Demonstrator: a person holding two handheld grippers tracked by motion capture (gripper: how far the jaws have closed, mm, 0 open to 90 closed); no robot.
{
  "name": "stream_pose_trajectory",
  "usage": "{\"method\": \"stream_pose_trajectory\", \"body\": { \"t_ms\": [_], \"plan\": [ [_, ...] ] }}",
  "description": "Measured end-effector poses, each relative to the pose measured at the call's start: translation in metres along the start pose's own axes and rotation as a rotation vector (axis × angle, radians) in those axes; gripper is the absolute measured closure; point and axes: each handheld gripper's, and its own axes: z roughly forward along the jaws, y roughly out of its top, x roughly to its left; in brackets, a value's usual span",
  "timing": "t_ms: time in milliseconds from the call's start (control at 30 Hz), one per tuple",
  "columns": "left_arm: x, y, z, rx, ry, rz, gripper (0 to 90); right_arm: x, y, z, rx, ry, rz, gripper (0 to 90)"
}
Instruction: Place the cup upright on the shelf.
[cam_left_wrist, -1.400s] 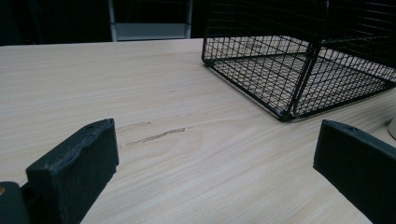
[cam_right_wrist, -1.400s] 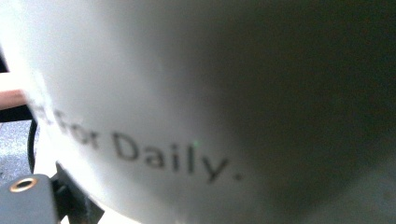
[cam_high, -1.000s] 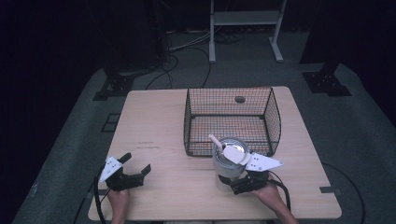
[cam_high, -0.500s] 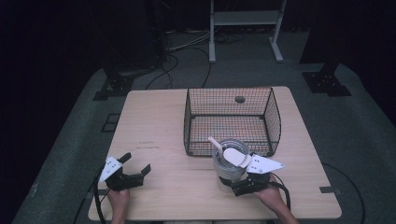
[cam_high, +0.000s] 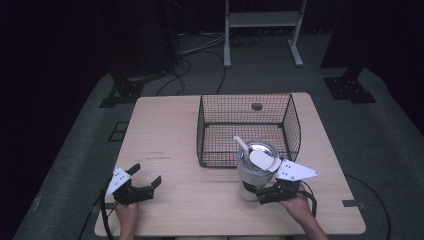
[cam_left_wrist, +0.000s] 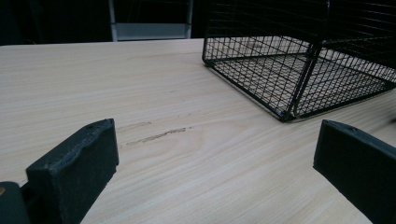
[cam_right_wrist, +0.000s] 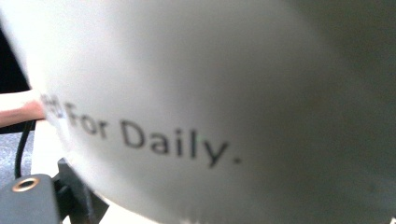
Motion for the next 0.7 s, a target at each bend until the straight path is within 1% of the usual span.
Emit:
{"method": "stream_pose_trajectory", "body": {
  "t_ms": [33, 100, 200, 233, 400, 433, 467, 500, 533, 567, 700],
  "plan": [
    [0.000, 0.000, 0.000, 0.000, 0.000, 0.000, 0.0, -0.002, 0.004, -0.002, 0.004, -0.008, -0.010, 8.3],
    [0.000, 0.000, 0.000, 0.000, 0.001, 0.000, 0.0, -0.003, 0.006, -0.002, 0.005, -0.008, -0.013, 8.3],
    [0.000, 0.000, 0.000, 0.000, 0.001, 0.000, 0.0, -0.006, 0.013, -0.003, 0.014, -0.008, -0.020, 8.3],
    [0.000, 0.000, 0.000, -0.002, 0.001, -0.002, 0.0, -0.007, 0.017, -0.003, 0.009, -0.002, -0.018, 8.3],
    [0.000, 0.000, 0.000, -0.003, 0.000, -0.002, 0.0, -0.009, 0.025, -0.003, 0.010, -0.004, -0.022, 8.3],
    [0.000, 0.000, 0.000, -0.003, 0.000, -0.002, 0.0, -0.010, 0.030, -0.003, 0.005, -0.001, -0.023, 8.3],
    [0.000, 0.000, 0.000, -0.003, 0.000, -0.002, 0.0, -0.010, 0.030, -0.003, 0.005, -0.001, -0.023, 8.3],
    [0.000, 0.000, 0.000, -0.001, 0.000, -0.002, 0.0, -0.011, 0.035, -0.002, 0.004, 0.005, -0.017, 8.3],
    [0.000, 0.000, 0.000, -0.001, 0.000, -0.002, 0.0, -0.011, 0.035, -0.002, 0.004, 0.005, -0.017, 8.3],
    [0.000, 0.000, 0.000, 0.000, 0.000, -0.002, 0.0, -0.014, 0.040, -0.001, 0.003, 0.002, -0.021, 8.3],
    [0.000, 0.000, 0.000, 0.001, 0.000, 0.000, 0.0, -0.017, 0.047, 0.000, 0.001, 0.001, -0.021, 8.3]
  ]
}}
